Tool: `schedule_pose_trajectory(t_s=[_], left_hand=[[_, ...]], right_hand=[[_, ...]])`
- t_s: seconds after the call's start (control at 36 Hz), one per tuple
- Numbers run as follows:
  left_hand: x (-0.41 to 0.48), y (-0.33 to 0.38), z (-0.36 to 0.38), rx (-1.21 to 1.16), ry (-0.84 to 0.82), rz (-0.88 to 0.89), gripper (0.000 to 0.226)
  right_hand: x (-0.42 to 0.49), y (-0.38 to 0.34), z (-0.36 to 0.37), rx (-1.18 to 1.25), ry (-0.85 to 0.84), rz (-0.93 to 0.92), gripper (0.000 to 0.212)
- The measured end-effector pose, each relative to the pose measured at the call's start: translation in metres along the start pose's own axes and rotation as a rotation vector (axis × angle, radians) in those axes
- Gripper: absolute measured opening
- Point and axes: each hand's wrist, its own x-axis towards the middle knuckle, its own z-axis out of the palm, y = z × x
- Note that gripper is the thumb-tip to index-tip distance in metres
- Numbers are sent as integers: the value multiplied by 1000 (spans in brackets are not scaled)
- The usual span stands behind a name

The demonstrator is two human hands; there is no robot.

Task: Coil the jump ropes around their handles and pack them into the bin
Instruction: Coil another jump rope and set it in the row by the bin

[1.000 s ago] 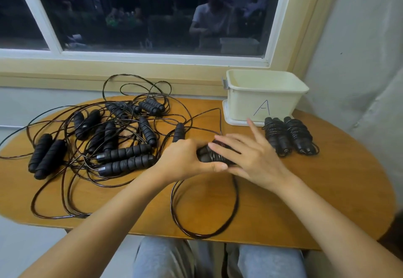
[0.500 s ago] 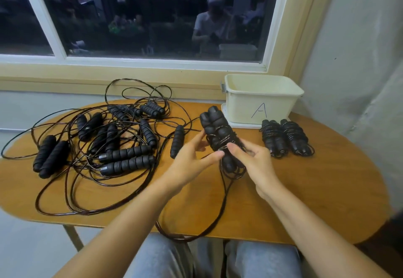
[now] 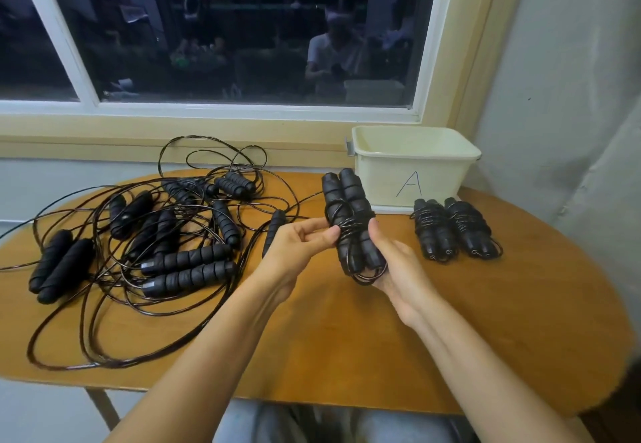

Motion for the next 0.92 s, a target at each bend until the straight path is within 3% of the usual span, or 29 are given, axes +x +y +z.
schedule_pose_trajectory(t_s=[0.11,0.22,0.31,0.42,0.58,0.64,0.81,0.92], left_hand=[[24,-9,-2,23,83,7,29],[50,-17,-4,131,175,90,25],[72,-22,-4,303,246,178,41],[92,-29,-7,469,141,286,33],[107,-56,-16,599,-95,393,39],[107,-65,-16,628,-93,443,38],[105,-78,-19,525,-118,469,42],[106,-85,-21,473,-23,554,37]], right_hand=[[33,6,-3,-284,115,-169,34],[63,16,-8,-506,167,-343,40],[82,26,-7,-554,110,-311,45],[98,32,-7,-494,66,-245,69],[107,40,-17,-431,22,-190,67],[105,40,-16,-418,1,-202,49],[103,47,-18,-421,21,-205,42],[99,52,-19,-333,-8,-174,56]])
